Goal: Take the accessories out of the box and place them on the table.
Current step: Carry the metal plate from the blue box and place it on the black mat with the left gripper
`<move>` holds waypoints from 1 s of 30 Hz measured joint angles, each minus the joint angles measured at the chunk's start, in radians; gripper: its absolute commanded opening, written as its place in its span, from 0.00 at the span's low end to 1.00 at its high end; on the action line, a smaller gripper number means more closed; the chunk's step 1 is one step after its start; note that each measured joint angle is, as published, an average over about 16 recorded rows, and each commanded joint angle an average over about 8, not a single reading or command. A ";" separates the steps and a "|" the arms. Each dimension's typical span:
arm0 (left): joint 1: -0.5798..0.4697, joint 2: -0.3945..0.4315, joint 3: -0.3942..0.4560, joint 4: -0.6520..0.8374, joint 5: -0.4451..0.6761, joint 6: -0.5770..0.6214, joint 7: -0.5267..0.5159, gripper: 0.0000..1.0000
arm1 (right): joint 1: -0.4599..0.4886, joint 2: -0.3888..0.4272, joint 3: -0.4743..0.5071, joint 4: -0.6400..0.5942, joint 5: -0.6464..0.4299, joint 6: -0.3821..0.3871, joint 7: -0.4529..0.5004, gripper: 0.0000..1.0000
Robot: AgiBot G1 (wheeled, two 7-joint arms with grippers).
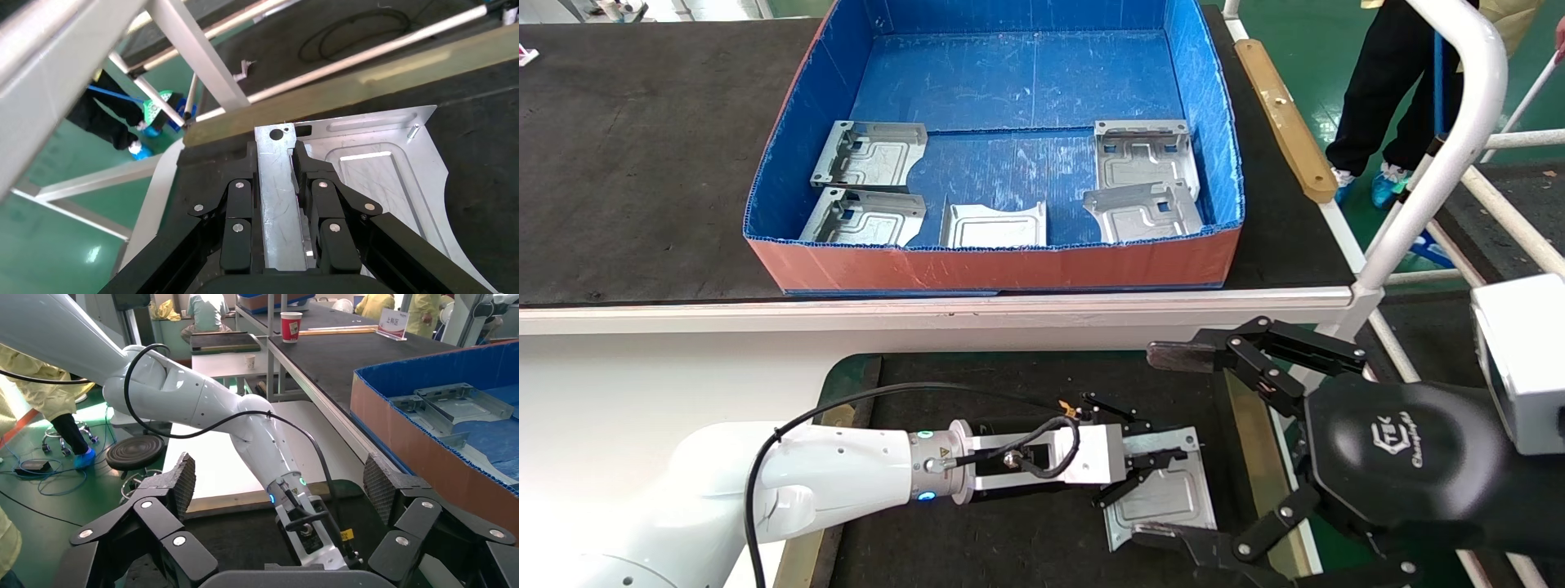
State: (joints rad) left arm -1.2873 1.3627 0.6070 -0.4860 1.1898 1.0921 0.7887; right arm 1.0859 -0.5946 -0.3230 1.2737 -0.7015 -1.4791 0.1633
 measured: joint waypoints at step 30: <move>-0.030 0.004 0.369 -0.085 -0.298 -0.282 -0.079 0.70 | 0.000 0.000 -0.001 0.000 0.001 0.000 0.000 1.00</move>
State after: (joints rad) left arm -1.3169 1.3672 0.9759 -0.5709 0.8914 0.8103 0.7093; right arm 1.0860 -0.5943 -0.3237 1.2736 -0.7009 -1.4786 0.1629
